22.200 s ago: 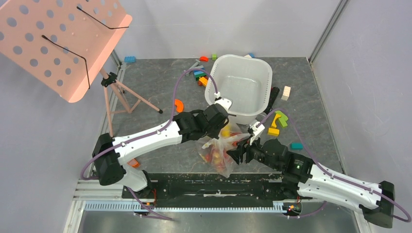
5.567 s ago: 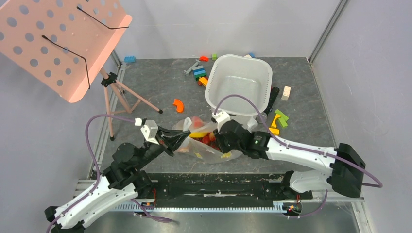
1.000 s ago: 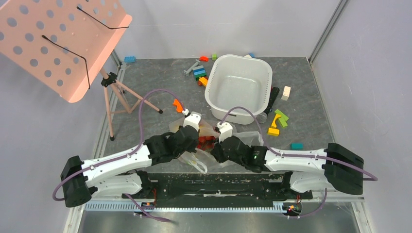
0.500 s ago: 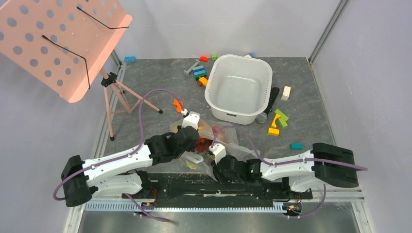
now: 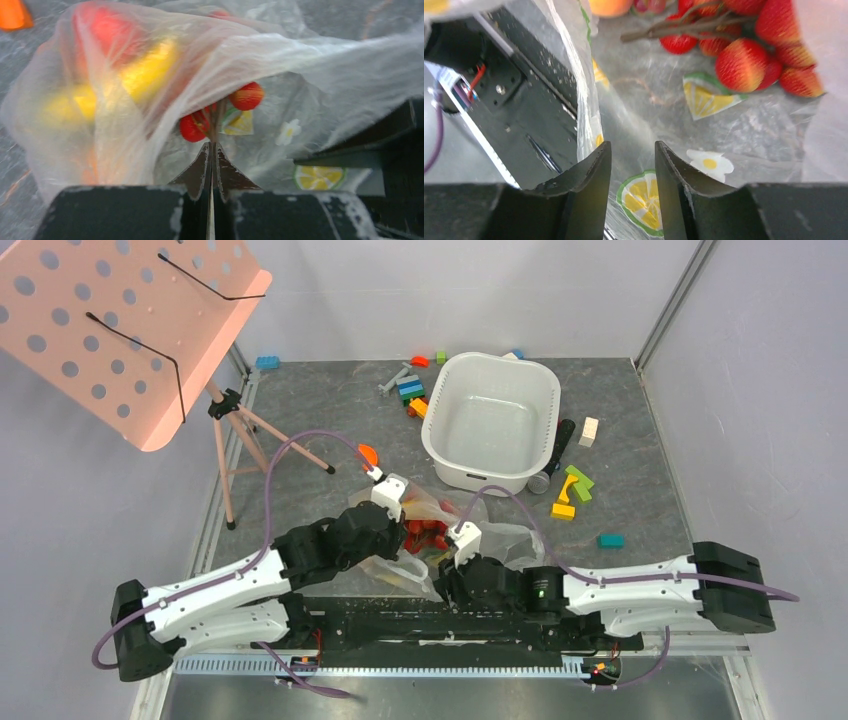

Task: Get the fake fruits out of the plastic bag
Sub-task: Adjust the plastic bag at the center of the board.

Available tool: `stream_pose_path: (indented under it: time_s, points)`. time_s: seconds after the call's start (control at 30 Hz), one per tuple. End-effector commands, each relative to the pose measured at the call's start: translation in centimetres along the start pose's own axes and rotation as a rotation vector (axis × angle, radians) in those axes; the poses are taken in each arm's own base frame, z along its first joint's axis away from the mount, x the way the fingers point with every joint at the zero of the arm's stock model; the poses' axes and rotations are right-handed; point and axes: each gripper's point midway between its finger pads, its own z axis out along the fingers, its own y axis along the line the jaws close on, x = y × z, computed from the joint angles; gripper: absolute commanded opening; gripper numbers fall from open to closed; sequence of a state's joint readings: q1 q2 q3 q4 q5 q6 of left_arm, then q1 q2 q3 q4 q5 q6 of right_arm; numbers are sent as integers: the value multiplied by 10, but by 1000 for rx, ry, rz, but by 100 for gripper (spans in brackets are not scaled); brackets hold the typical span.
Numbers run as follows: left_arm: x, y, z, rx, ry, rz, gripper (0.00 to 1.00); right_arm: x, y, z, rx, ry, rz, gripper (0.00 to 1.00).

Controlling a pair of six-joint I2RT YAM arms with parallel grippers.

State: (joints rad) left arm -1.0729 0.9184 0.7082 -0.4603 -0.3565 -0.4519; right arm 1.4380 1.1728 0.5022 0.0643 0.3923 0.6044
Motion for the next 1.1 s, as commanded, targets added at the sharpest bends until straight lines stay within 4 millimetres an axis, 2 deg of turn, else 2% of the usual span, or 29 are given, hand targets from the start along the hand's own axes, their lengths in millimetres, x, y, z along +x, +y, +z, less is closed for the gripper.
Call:
stream_pose_path:
  time_s: [0.0, 0.13, 0.23, 0.33, 0.47, 0.6, 0.7, 0.77, 0.87, 0.97, 1.07]
  points:
    - [-17, -36, -15, 213, -47, 43, 2, -51, -6, -11, 78, -181, 77, 43]
    - [-13, -51, -23, 277, -29, 30, 2, -64, -15, -11, 107, -208, 103, 48]
    - [0, -64, -25, 306, 18, 47, 2, -70, -20, -9, 117, -211, 114, 49]
    - [17, -68, -29, 301, 67, 57, 2, -75, -22, -8, 117, -214, 112, 49]
    - [43, -53, -31, 228, 139, 36, 2, -76, -30, -6, 134, -207, 116, 50]
    - [69, -26, -34, 121, 196, -29, 2, -70, -41, -3, 160, -185, 122, 50]
    - [81, -9, -40, 61, 218, -76, 2, -64, -47, -2, 175, -169, 129, 50]
    - [79, -7, -44, 62, 204, -99, 2, -60, -48, 0, 174, -157, 130, 51]
    - [60, -14, -52, 103, 152, -110, 2, -59, -45, 2, 161, -152, 132, 51]
    - [24, -28, -64, 165, 68, -104, 2, -60, -44, 2, 156, -157, 141, 50]
    - [-12, -43, -75, 231, -27, -112, 2, -59, -45, 2, 158, -162, 159, 41]
